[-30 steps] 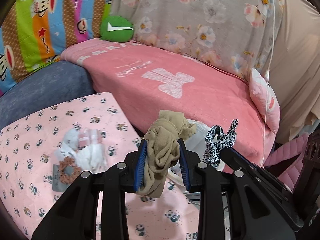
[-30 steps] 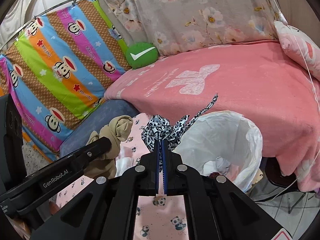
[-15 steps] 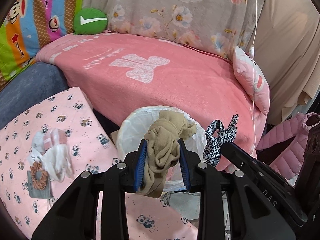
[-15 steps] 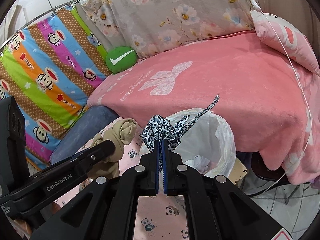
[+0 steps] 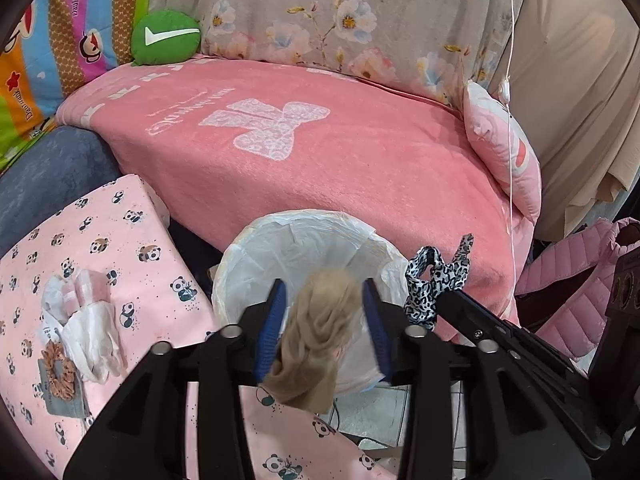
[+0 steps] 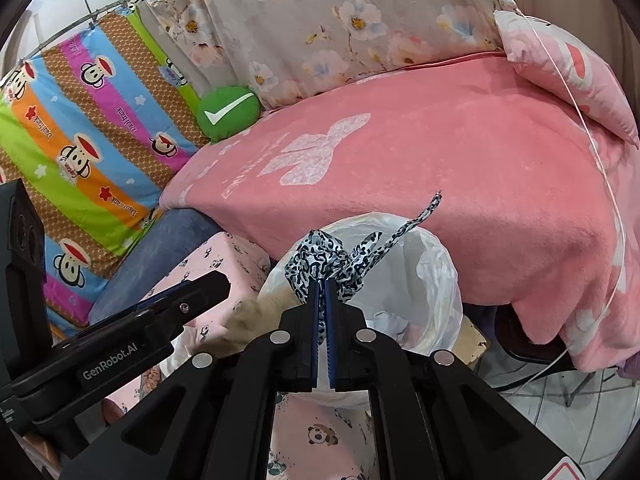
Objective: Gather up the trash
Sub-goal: 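Carry beige cloth and leopard scrunchie over the wastebasket and open both tools, then move both open tools back from the wastebasket to the pile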
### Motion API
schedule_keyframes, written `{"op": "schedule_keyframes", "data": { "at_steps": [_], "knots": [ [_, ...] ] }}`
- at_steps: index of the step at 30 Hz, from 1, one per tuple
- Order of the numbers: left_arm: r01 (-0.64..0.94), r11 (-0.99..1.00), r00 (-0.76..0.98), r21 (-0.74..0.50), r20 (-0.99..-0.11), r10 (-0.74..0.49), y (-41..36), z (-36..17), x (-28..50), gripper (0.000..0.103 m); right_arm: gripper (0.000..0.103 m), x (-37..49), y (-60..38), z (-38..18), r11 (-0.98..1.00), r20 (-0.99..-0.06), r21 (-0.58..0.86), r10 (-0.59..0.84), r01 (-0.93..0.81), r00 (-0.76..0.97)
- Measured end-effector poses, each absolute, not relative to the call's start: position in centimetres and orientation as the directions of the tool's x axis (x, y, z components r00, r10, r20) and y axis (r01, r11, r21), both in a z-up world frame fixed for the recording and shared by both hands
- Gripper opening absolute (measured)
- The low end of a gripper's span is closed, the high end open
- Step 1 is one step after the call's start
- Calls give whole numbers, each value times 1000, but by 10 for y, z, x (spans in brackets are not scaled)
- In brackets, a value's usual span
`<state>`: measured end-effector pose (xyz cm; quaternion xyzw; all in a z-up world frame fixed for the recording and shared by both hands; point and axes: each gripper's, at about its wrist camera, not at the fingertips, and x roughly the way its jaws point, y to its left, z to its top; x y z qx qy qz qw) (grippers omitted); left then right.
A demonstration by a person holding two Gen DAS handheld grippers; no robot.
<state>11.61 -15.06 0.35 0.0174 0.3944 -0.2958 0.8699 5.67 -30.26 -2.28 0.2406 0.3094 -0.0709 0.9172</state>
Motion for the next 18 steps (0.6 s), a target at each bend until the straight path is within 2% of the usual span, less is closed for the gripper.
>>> {"op": "schedule_keyframes", "data": {
  "at_steps": [1, 3, 5, 6, 18],
  "knots": [
    [522, 829, 524, -200, -692, -497, -150, 4, 117, 59, 12, 57, -301, -24, 875, -601, 395, 16, 280, 799],
    [511, 836, 545, -200, -676, -495, -146, 7, 118, 67, 17, 61, -300, -26, 875, -603, 392, 11, 284, 798],
    [498, 846, 560, -192, -674, -483, -143, 8, 120, 71, 35, 63, -298, -27, 874, -601, 392, 8, 287, 799],
    [491, 850, 565, -189, -674, -476, -142, 8, 121, 73, 37, 65, -296, -27, 875, -602, 392, 10, 285, 798],
    [407, 887, 595, -217, -674, -438, -106, 6, 131, 73, 41, 73, -270, -29, 898, -631, 353, 20, 264, 776]
  ]
}}
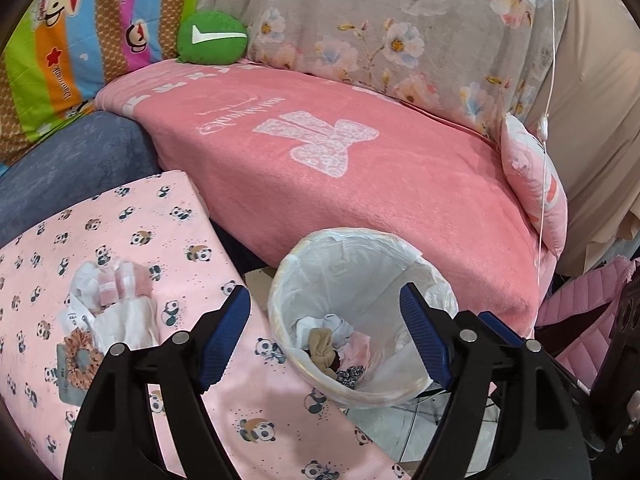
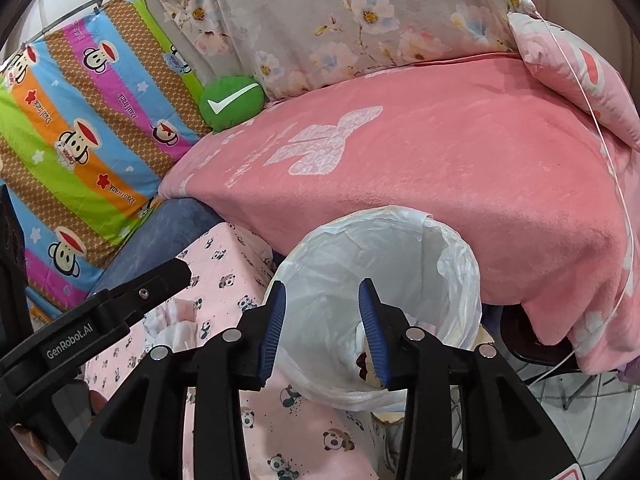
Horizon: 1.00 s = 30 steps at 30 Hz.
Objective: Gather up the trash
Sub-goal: 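Move both open tools back from the wastebasket to the pile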
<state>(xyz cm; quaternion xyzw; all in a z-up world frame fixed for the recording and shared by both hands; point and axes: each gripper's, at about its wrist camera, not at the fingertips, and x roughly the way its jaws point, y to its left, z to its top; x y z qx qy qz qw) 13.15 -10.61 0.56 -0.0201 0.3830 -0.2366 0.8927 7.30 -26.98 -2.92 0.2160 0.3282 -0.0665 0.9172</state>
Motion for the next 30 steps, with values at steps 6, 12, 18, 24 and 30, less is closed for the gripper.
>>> {"op": "schedule_keyframes", "data": {
  "at_steps": [6, 12, 18, 24, 30],
  "knots": [
    [374, 901, 611, -222, -671, -419, -86, 6, 130, 73, 42, 71, -253, -31, 905, -638, 354, 49, 236, 768],
    [338, 912, 625, -232, -670, -402, -63, 5, 128, 73, 43, 70, -234, -31, 915, -642, 343, 65, 211, 764],
    [294, 924, 635, -244, -673, -380, -37, 2, 125, 73, 44, 71, -210, -31, 925, -649, 333, 85, 183, 756],
    [242, 939, 644, -243, -684, -343, -11, -5, 123, 73, 45, 71, -189, -30, 934, -654, 322, 103, 153, 749],
    [182, 952, 647, -246, -699, -305, 19, -15, 120, 73, 45, 75, -170, -33, 942, -665, 313, 126, 122, 737]
  ]
}}
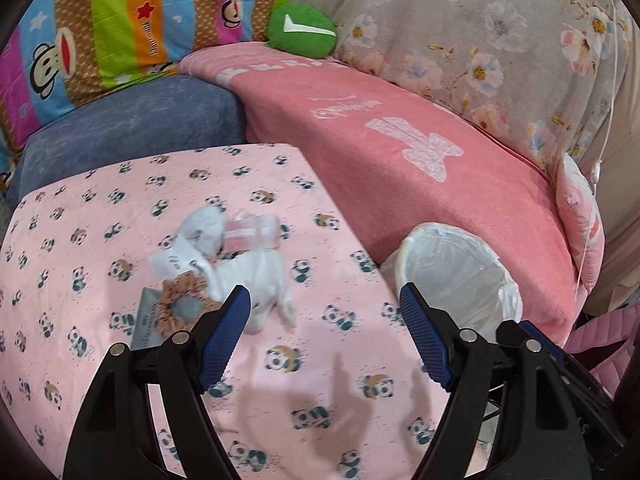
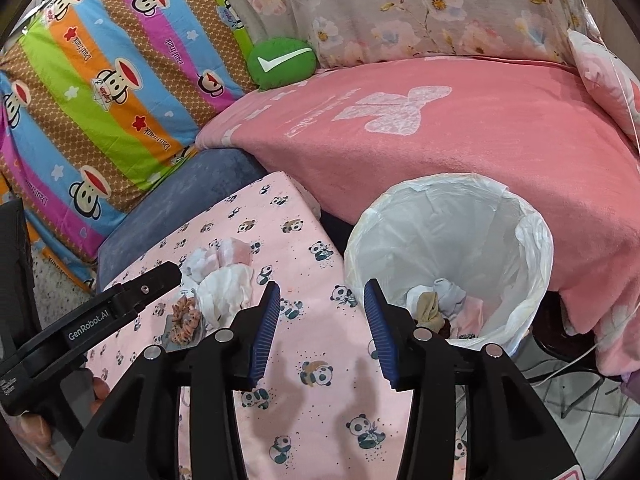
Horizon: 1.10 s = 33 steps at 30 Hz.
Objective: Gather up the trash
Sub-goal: 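Move both open tools back from the wastebasket to the pile, then grasp the brown scrunchie with the right tool while the left tool grasps the grey pouch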
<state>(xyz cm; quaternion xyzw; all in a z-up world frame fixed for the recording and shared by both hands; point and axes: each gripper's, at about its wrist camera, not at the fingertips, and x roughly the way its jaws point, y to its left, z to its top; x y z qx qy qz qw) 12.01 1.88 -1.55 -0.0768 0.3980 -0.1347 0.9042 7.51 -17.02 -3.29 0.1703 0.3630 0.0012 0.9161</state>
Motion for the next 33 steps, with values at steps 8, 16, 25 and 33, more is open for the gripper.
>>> {"op": "schedule_keyframes", "data": {
  "at_steps": [8, 16, 25, 33],
  "knots": [
    [90, 965, 631, -245, -736, -246, 69, -39, 118, 73, 45, 82, -127, -41, 954, -689, 294, 169, 58, 705],
    [-5, 977, 601, -215, -781, -169, 116, -66, 118, 73, 49, 95, -80, -54, 960, -710, 278, 216, -14, 670],
    [-75, 977, 557, -200, -821, -126, 155, -92, 129, 73, 49, 125, -26, -73, 957, -732, 277, 266, -82, 627],
    [-85, 973, 540, -213, -831, -134, 171, -102, 140, 73, 49, 157, 7, -96, 952, -756, 286, 294, -109, 585]
  ]
}}
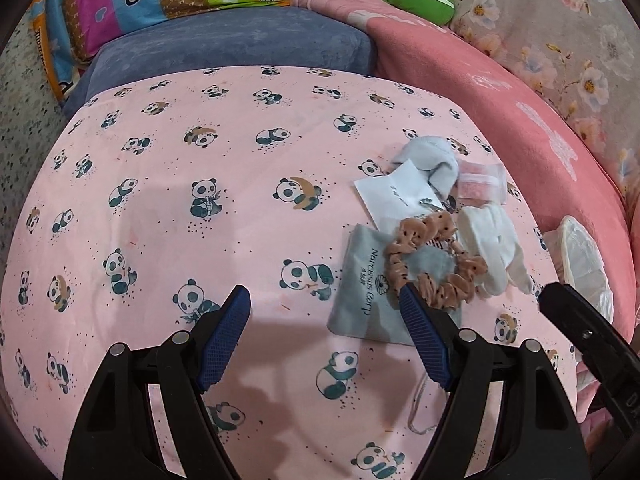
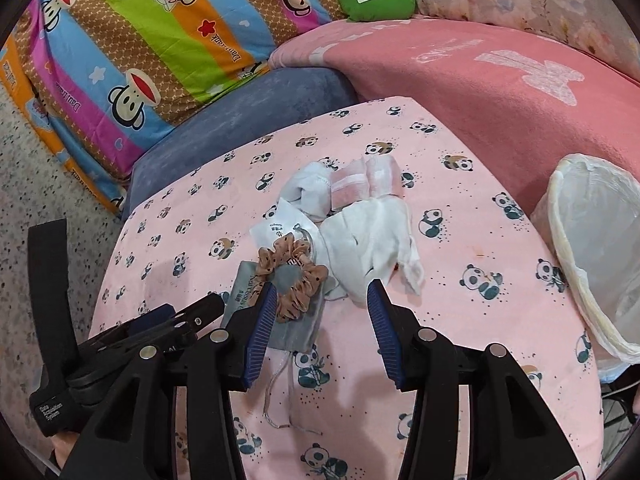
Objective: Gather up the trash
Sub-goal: 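Grasp the brown scrunchie with the right tool while the left tool grasps the grey pouch, then carry brown scrunchie and grey pouch into the wastebasket and open both tools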
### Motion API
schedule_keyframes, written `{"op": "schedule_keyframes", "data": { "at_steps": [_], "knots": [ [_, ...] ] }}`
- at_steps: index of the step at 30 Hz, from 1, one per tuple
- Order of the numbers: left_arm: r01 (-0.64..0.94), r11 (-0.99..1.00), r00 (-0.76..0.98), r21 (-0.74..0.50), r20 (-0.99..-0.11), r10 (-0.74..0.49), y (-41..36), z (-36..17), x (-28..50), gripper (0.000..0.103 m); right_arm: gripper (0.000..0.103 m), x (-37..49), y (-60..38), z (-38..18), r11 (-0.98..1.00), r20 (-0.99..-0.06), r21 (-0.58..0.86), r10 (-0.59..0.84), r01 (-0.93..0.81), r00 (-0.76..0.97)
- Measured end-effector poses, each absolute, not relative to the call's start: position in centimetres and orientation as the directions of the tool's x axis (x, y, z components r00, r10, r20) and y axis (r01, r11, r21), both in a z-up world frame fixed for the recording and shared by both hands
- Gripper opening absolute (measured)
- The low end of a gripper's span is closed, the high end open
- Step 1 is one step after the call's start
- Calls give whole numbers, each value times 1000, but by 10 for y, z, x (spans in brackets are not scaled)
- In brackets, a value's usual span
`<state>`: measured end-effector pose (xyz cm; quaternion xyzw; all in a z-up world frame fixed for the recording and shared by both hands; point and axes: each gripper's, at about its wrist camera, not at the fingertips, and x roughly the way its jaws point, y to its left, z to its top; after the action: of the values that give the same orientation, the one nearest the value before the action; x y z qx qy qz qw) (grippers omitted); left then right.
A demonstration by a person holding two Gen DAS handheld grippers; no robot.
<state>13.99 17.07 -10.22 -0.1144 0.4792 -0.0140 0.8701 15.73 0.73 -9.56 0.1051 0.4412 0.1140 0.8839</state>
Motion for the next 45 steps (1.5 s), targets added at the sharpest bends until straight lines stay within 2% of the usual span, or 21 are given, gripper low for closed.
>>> {"op": "schedule_keyframes", "data": {
  "at_steps": [5, 9, 12, 17, 25, 31, 35, 37, 40, 45],
  "knots": [
    [-92, 971, 538, -221, -832, -139, 178, -105, 145, 73, 48, 172, 15, -107, 948, -767, 296, 308, -116, 562],
    [-95, 969, 538, -229, -831, -143, 182, -106, 148, 73, 43, 184, 22, -123, 949, -784, 296, 308, -111, 538],
    [-94, 969, 534, -230, -833, -146, 182, -109, 149, 73, 34, 188, 24, -133, 950, -807, 293, 307, -108, 504],
    [-85, 969, 525, -232, -837, -154, 177, -113, 152, 73, 10, 181, 15, -132, 945, -797, 310, 320, -108, 512],
    [-45, 969, 511, -244, -839, -188, 158, -115, 151, 73, 9, 154, -16, -103, 936, -735, 346, 318, -72, 599],
    [-25, 968, 492, -251, -846, -206, 139, -124, 155, 71, 9, 142, -31, -88, 935, -726, 352, 302, -43, 618],
    [-5, 978, 499, -209, -848, -179, 129, -123, 152, 52, 9, 139, -48, -80, 931, -722, 364, 302, -30, 622],
    [4, 979, 498, -205, -848, -180, 126, -123, 150, 28, 9, 136, -54, -78, 929, -721, 370, 303, -24, 623],
    [15, 978, 488, -208, -852, -189, 122, -124, 147, 9, 9, 131, -62, -76, 928, -718, 373, 299, -15, 629],
    [38, 975, 498, -218, -842, -207, 111, -114, 137, 7, 9, 121, -74, -71, 926, -705, 376, 286, 0, 648]
  ]
}}
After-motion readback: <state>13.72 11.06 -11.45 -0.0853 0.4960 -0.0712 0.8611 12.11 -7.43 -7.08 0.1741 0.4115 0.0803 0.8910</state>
